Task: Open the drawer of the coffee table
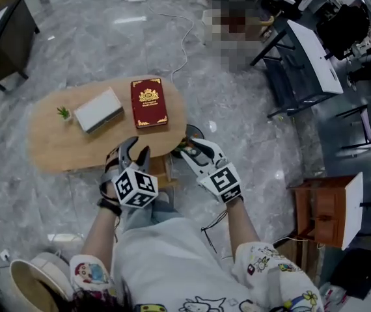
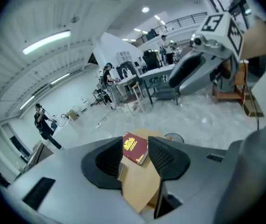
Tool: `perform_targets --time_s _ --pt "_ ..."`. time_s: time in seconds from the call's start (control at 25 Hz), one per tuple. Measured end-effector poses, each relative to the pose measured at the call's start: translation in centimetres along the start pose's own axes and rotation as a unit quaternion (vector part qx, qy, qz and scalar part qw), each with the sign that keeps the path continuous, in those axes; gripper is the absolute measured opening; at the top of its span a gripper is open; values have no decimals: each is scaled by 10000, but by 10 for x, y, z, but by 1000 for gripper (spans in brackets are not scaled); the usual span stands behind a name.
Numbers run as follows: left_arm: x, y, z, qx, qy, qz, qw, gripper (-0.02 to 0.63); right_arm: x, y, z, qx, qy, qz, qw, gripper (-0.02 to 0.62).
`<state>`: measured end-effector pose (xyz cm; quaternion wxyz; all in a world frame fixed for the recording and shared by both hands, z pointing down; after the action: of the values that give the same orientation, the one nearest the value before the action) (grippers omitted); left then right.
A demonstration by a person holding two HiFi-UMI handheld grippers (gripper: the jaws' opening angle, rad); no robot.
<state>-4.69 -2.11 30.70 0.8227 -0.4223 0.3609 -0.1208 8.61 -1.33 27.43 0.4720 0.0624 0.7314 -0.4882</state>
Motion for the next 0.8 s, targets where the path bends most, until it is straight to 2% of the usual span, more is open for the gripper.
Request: perform_targets --time_s 0.16,0.28,0.4,0.52,0.68,0.8 --pt "20 39 -13 -294 786 539 9950 160 29 33 5 -41 -604 631 9962 126" --pt "26 67 -20 -508 1314 889 9860 160 48 47 3 83 -878 904 9920 126" --pt "28 88 -32 -506 1782 1212 9752 160 67 58 -1 226 -949 1178 9882 124" --pt "26 104 -40 -539 2147 1394 9652 158 81 67 -5 311 -1084 1465 9828 118" --pt "22 120 -46 -545 2537 1563 9530 147 86 79 -8 97 -1057 1572 9818 65" --pt "15 129 -47 -536 2787 1624 9450 116 84 87 -10 46 -1201 1702 9781 24"
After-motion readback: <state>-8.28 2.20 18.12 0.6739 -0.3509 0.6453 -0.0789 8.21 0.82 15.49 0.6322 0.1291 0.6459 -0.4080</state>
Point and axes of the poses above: the fingertips, and each gripper's own axes: y backward along the fingers, z to its right, x out of its top, the point moved 2 cm from there along y, backward along the fingers, and after that the axes turned 15 degrees about -z, right-handed, at the moved point
